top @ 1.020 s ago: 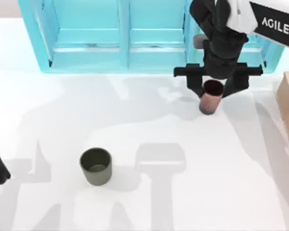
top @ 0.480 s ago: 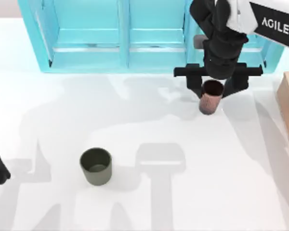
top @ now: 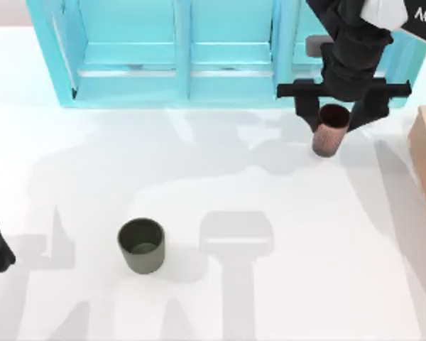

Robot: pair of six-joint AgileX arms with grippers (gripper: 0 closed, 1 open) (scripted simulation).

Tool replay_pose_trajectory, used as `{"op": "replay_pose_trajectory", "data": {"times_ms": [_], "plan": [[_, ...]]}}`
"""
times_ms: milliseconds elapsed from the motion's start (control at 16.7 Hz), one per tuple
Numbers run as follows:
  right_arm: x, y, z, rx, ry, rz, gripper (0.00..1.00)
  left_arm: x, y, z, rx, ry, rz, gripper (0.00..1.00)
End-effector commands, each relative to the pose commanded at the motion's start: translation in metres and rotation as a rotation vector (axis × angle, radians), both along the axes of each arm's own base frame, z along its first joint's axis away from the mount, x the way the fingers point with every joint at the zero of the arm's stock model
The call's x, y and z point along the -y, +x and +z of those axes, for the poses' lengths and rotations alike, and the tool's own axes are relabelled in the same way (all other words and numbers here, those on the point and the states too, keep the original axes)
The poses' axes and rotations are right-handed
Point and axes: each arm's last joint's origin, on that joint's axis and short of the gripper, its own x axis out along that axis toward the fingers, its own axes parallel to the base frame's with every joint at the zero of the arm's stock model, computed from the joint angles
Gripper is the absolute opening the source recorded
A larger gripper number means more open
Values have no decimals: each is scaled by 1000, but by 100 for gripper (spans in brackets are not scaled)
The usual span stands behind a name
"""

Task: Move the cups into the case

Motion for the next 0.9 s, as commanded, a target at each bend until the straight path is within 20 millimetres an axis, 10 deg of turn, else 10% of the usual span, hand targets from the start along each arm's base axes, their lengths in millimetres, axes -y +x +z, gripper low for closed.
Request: {"op": "replay_pose_trajectory", "data": {"times_ms": [420, 900], "plan": [[70, -6, 71, -10, -2, 8, 0, 0, 0, 0, 0, 0, 0, 100], [93, -17, 82, -7, -6, 16, 0, 0, 0, 0, 0, 0, 0, 100]]}}
